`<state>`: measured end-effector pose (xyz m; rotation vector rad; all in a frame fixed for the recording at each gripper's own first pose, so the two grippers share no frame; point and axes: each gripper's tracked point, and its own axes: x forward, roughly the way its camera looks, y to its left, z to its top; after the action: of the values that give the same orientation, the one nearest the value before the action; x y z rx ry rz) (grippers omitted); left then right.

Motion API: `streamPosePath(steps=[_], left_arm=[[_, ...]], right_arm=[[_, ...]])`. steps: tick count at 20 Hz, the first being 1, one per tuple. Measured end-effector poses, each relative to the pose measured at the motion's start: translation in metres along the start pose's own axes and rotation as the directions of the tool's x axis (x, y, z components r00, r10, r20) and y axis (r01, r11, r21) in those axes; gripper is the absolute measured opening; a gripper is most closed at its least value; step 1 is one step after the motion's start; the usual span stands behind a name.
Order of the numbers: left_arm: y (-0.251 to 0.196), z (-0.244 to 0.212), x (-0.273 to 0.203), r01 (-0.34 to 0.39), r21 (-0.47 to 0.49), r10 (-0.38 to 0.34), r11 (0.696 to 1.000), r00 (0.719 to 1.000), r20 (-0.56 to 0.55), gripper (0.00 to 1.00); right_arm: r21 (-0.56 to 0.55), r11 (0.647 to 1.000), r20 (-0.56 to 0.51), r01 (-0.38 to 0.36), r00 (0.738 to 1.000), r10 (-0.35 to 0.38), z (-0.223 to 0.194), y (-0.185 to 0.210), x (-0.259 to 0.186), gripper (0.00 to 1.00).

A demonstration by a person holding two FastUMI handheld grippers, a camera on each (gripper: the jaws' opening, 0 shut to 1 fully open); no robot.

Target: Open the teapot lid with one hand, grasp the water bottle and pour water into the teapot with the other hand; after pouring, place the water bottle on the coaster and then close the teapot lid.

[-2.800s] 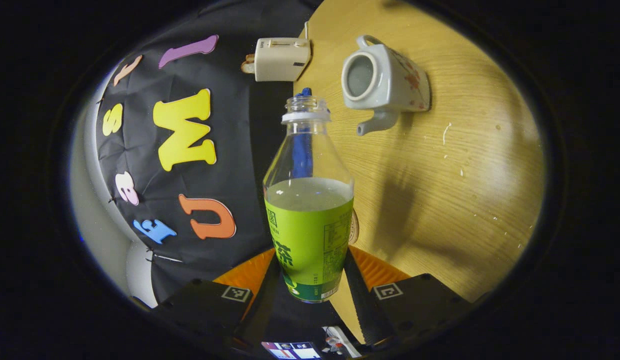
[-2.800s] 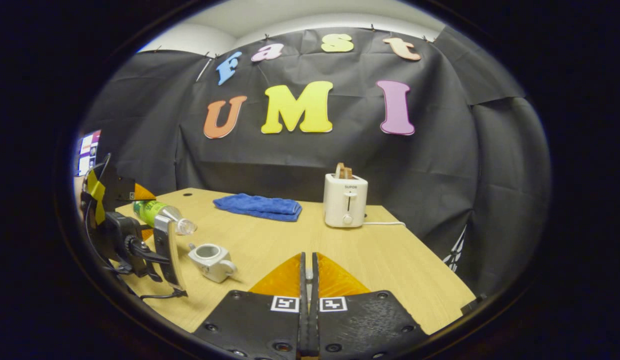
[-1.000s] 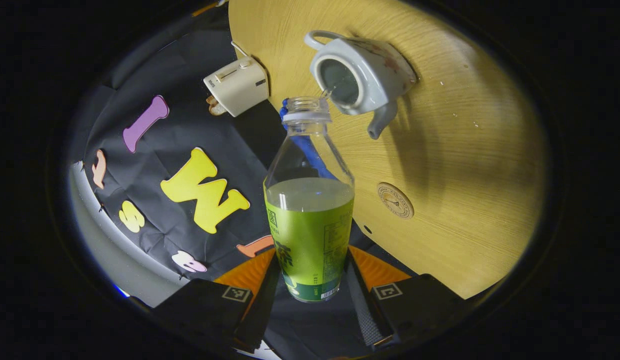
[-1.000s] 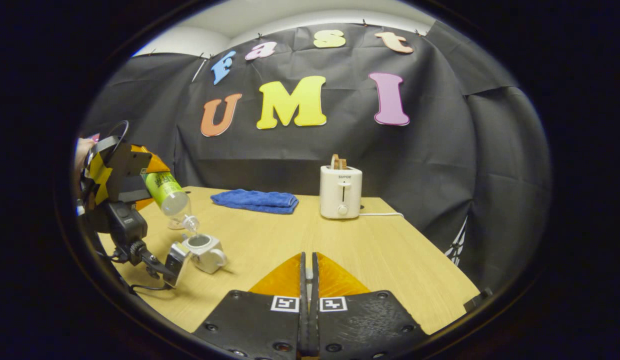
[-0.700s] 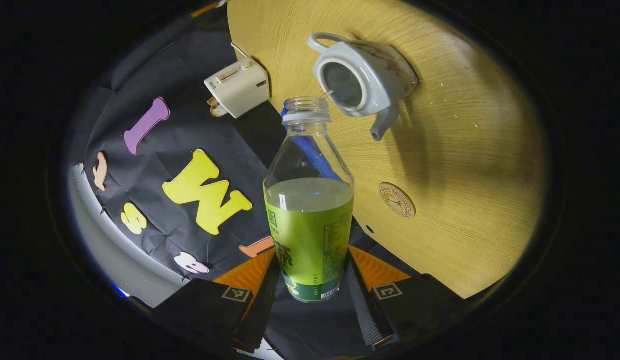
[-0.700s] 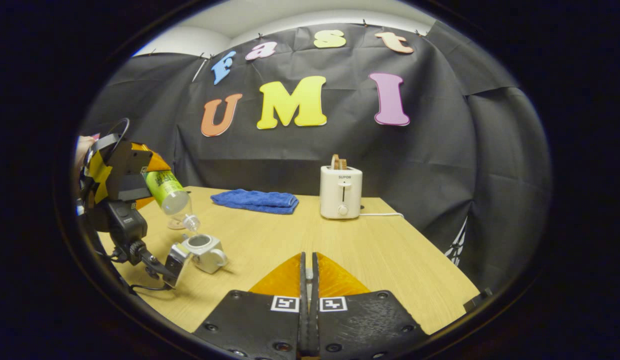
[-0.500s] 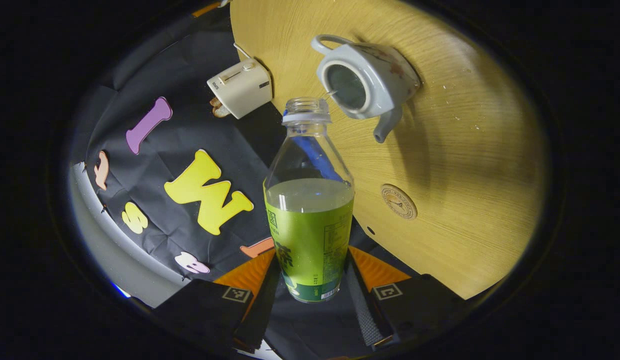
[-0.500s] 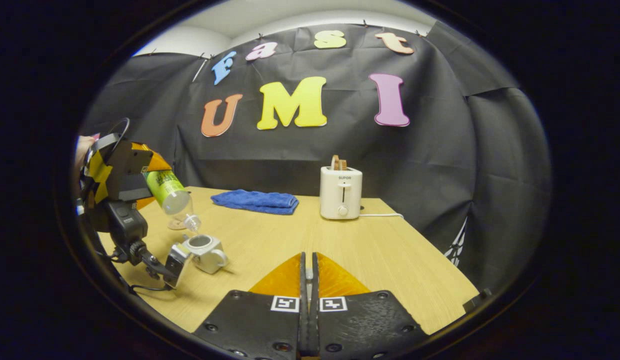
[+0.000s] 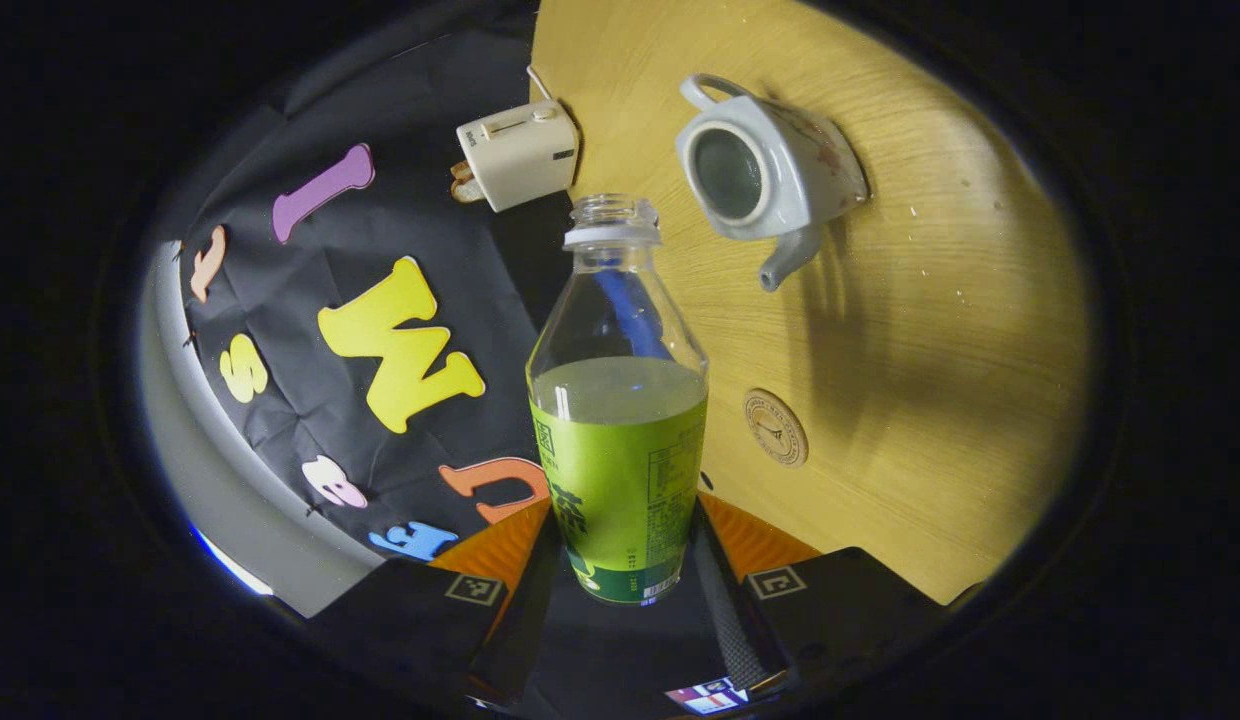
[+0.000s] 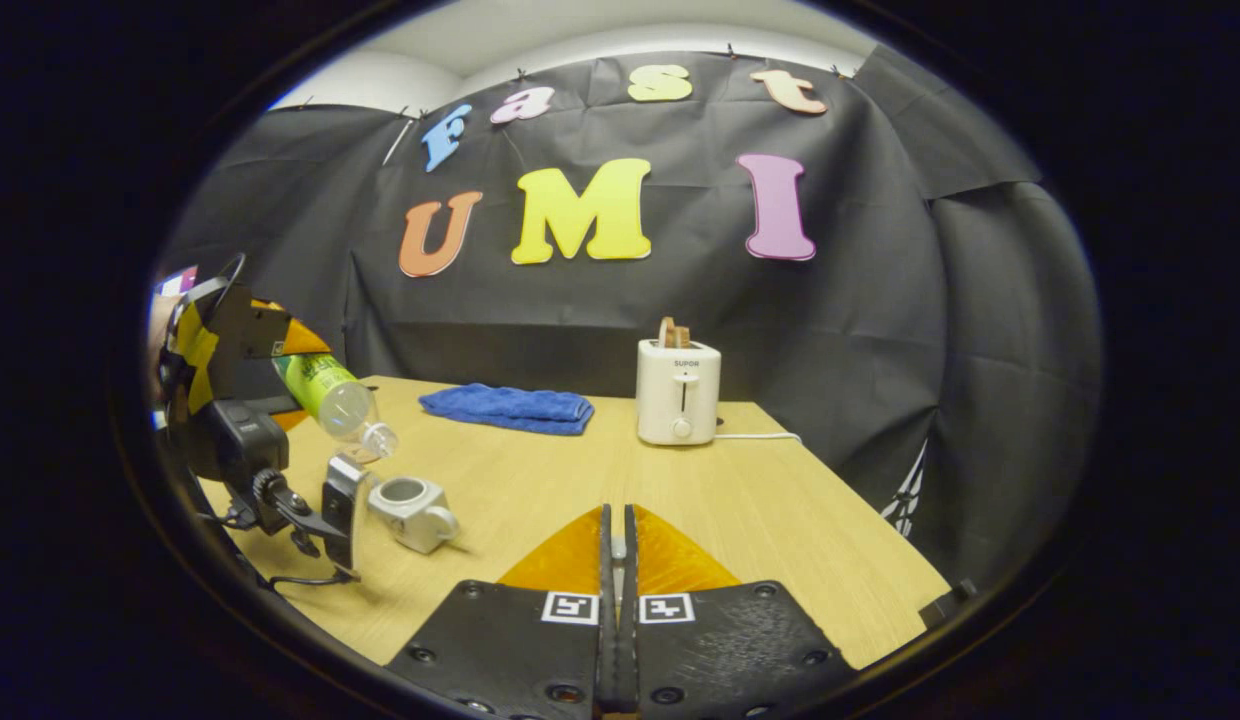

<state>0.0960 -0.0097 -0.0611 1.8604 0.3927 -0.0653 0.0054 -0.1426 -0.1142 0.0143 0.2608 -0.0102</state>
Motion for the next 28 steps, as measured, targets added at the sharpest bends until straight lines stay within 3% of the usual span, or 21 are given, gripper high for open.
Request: streamPosePath(steps=[2, 4, 6, 8, 10, 13, 17, 21, 23, 25, 28], left_arm=[[-0.014, 0.001, 0.003, 0.034, -0.117, -0.031, 0.993, 0.999, 0.027, 0.74], [-0.026, -0.001, 0.001, 0.061, -0.252, -0.05, 0.966, 0.997, 0.05, 0.73], [-0.04, -0.002, 0.002, 0.122, -0.437, -0.088, 0.891, 0.991, 0.096, 0.74], [-0.058, -0.003, -0.001, 0.198, -0.603, -0.141, 0.773, 0.98, 0.141, 0.74], [-0.061, -0.01, -0.006, 0.211, -0.711, -0.137, 0.671, 0.977, 0.162, 0.74], [-0.065, -0.029, -0.008, 0.204, -0.829, -0.137, 0.52, 0.978, 0.155, 0.74], [-0.062, -0.039, -0.001, 0.21, -0.942, -0.109, 0.263, 0.976, 0.187, 0.74], [-0.039, -0.037, 0.005, 0.227, -0.974, -0.027, -0.011, 0.974, 0.227, 0.74], [-0.024, -0.034, 0.01, 0.241, -0.962, 0.018, -0.13, 0.97, 0.241, 0.74], [-0.011, -0.038, 0.029, 0.247, -0.941, 0.063, -0.231, 0.969, 0.239, 0.75], [-0.001, -0.04, 0.053, 0.254, -0.909, 0.1, -0.33, 0.967, 0.234, 0.74]], right_arm=[[0.004, 1.0, 0.002, 0.003, 1.0, -0.003, 0.002, 0.002, -0.001, 0.0], [0.011, 1.0, 0.006, 0.006, 1.0, -0.006, 0.006, 0.004, -0.003, 0.0], [0.012, 1.0, 0.015, 0.009, 1.0, -0.009, 0.013, 0.007, -0.007, 0.0], [0.007, 1.0, 0.024, 0.012, 1.0, -0.012, 0.019, 0.011, -0.007, 0.0], [0.004, 1.0, 0.033, 0.012, 0.999, -0.012, 0.026, 0.017, -0.009, 0.0], [0.002, 1.0, 0.038, 0.007, 0.999, -0.007, 0.031, 0.028, -0.009, 0.0], [0.002, 1.0, 0.037, -0.005, 0.999, 0.005, 0.035, 0.041, -0.007, 0.0], [0.004, 1.0, 0.035, -0.013, 0.999, 0.013, 0.037, 0.05, -0.006, 0.0], [0.004, 1.0, 0.034, -0.014, 0.999, 0.013, 0.038, 0.053, -0.005, 0.0], [0.004, 1.0, 0.035, -0.013, 0.999, 0.012, 0.038, 0.054, -0.004, 0.0], [0.003, 1.0, 0.031, -0.012, 0.999, 0.012, 0.039, 0.055, -0.002, 0.0]])
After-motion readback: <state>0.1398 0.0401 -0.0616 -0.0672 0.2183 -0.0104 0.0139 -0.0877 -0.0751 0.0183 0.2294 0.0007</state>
